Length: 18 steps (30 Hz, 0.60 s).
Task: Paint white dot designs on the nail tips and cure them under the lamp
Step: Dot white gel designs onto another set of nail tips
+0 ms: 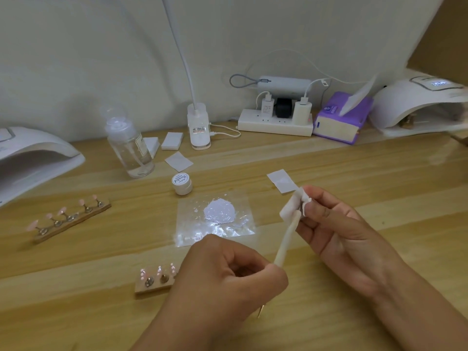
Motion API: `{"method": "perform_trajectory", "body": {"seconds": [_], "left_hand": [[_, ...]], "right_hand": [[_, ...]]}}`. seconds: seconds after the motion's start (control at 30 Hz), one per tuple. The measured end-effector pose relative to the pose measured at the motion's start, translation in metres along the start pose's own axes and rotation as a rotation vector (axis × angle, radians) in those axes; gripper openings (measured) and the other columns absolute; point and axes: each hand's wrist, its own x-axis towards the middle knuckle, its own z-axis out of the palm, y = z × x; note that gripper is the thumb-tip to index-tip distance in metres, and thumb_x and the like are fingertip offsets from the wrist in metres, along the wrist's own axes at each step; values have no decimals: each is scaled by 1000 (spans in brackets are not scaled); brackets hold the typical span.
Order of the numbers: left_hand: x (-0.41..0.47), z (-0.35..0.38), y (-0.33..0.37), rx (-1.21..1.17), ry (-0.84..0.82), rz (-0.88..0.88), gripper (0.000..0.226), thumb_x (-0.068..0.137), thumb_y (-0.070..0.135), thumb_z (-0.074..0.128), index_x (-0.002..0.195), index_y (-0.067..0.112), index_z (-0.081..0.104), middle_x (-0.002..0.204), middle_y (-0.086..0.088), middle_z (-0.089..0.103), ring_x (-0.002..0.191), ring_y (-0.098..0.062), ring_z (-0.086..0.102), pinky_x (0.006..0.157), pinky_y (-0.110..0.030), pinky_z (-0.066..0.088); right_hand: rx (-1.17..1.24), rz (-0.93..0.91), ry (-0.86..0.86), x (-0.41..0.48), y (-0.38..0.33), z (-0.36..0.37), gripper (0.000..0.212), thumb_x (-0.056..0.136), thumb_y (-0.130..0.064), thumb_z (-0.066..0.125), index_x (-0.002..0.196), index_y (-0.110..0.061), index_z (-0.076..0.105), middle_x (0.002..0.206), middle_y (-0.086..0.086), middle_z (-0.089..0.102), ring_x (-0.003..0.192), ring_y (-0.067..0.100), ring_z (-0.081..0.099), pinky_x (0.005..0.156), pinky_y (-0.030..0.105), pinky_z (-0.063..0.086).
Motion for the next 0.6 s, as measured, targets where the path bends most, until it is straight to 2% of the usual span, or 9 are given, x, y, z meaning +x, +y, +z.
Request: {"method": "perform_trajectory", "body": {"seconds": [0.1, 0.17, 0.23, 0.3, 0.4, 0.47, 0.53, 0.6], "left_hand": [[-1, 1, 1, 15, -24, -18, 16, 56, 33, 65, 55, 19, 73, 46, 2, 59, 41, -7, 44, 45, -17, 37], [-3, 2, -2, 142, 31, 38, 15, 54, 37, 65, 54, 23, 71, 46, 6, 59, 43, -2, 48, 49, -17, 41], [-4, -3, -8, 429, 138, 180, 18, 54, 41, 63, 51, 23, 65, 46, 10, 56, 46, -3, 50, 59, -12, 39], [-4, -12, -6, 735, 283, 415, 23, 61, 39, 59, 47, 21, 58, 45, 10, 52, 47, -5, 48, 67, -18, 33], [-6, -27, -3, 1127, 426, 725, 22, 78, 17, 62, 56, 18, 64, 54, 3, 55, 57, -20, 61, 73, -32, 34], [-6, -39, -3, 1361, 451, 862, 16, 81, 10, 67, 65, 13, 68, 60, 0, 58, 65, -24, 66, 78, -34, 35], [-6, -52, -4, 1463, 439, 917, 9, 83, 10, 69, 74, 11, 71, 66, 0, 62, 72, -26, 68, 79, -35, 34], [-6, -62, -5, 1430, 472, 910, 12, 87, 14, 67, 77, 11, 72, 70, 1, 65, 74, -26, 70, 78, -35, 34]], "right_hand": [[-70, 16, -19, 0, -3, -1, 17, 69, -11, 72, 85, -13, 78, 81, 4, 71, 72, 12, 69, 71, 22, 58], [-158, 14, -33, -2, -7, -2, 18, 66, -12, 74, 82, -12, 80, 80, 5, 73, 72, 12, 70, 70, 21, 58], [-363, -57, -30, -5, -9, -1, 18, 65, -16, 76, 82, -13, 81, 82, 7, 74, 75, 14, 70, 72, 19, 56], [-535, -127, -18, -7, -6, 1, 16, 66, -16, 77, 82, -14, 81, 85, 8, 76, 79, 14, 71, 72, 17, 54], [-539, -158, 0, -6, 1, 4, 14, 66, -13, 76, 78, -16, 80, 82, 8, 76, 77, 12, 71, 69, 16, 54], [-495, -154, 21, -6, 5, 6, 13, 65, -13, 76, 77, -16, 79, 79, 7, 75, 74, 11, 71, 67, 15, 53], [-457, -140, 12, -7, 9, 9, 14, 64, -13, 76, 78, -15, 78, 78, 7, 73, 72, 11, 70, 67, 15, 53], [-432, -146, -8, -8, 14, 11, 19, 62, -15, 78, 80, -16, 78, 80, 6, 73, 73, 11, 70, 68, 15, 53]]}}
